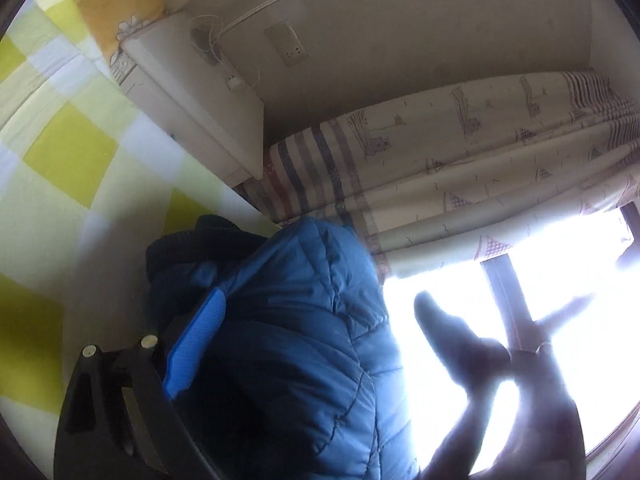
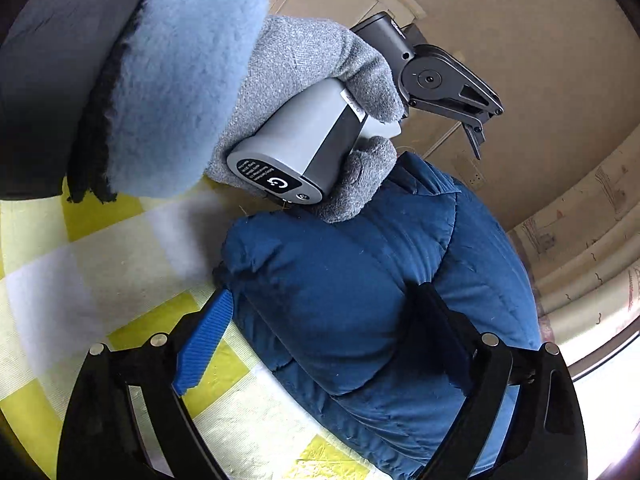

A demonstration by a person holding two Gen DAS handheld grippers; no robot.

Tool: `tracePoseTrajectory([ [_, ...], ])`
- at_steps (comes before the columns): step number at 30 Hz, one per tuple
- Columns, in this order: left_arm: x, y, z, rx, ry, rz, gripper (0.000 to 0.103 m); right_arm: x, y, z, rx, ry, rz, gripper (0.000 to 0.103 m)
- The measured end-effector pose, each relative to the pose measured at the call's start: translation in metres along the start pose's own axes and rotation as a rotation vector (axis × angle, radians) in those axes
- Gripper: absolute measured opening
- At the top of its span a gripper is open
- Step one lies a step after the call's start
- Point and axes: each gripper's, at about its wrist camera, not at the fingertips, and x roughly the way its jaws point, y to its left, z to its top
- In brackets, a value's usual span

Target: Fold large clothes

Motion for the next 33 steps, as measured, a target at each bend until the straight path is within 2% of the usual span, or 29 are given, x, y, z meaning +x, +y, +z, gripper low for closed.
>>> tracePoseTrajectory([
  [2,-0.013,0.007,-0.003,-0.057,-0.039,-0.014,0.094,-0.006,0.002,0.002,0.021,-0.014,0.004,0.09],
  [3,-0.02,0.008,-0.005,-0.08,-0.047,0.016,0.096,-0.008,0.0,0.001,0.031,-0.023,0.001,0.09],
  [5,-0.03,0.014,-0.009,-0.153,-0.031,0.122,0.1,-0.016,-0.003,-0.001,0.047,-0.035,-0.007,0.09],
  [7,-0.049,0.012,-0.011,-0.177,-0.041,0.174,0.1,-0.039,-0.007,-0.005,0.073,-0.067,0.047,0.09],
  [9,-0.084,-0.011,-0.017,-0.086,-0.137,0.217,0.1,-0.077,-0.016,-0.016,0.162,-0.14,0.14,0.089],
  [12,-0.143,-0.074,-0.041,0.152,-0.309,0.315,0.101,-0.143,-0.031,-0.038,0.299,-0.275,0.195,0.092],
  [15,-0.19,-0.147,-0.089,0.389,-0.462,0.419,0.101,-0.203,-0.042,-0.065,0.414,-0.393,0.162,0.095],
  [17,-0.21,-0.183,-0.127,0.486,-0.53,0.496,0.101,-0.236,-0.045,-0.083,0.487,-0.456,0.113,0.099],
  [19,-0.22,-0.207,-0.165,0.532,-0.588,0.593,0.101,-0.251,-0.053,-0.099,0.555,-0.47,0.059,0.099],
  [23,-0.225,-0.216,-0.245,0.623,-0.742,0.699,0.101,-0.233,-0.071,-0.134,0.687,-0.356,-0.025,0.099],
  [25,-0.216,-0.209,-0.279,0.663,-0.724,0.761,0.101,-0.226,-0.069,-0.151,0.761,-0.302,-0.033,0.099],
  [28,-0.197,-0.191,-0.315,0.675,-0.618,0.817,0.101,-0.21,-0.067,-0.17,0.847,-0.244,-0.035,0.099],
  [31,-0.187,-0.183,-0.345,0.7,-0.602,0.841,0.101,-0.196,-0.058,-0.18,0.859,-0.18,-0.06,0.099],
  [33,-0.179,-0.18,-0.357,0.737,-0.568,0.842,0.101,-0.196,-0.054,-0.183,0.859,-0.177,-0.062,0.099],
])
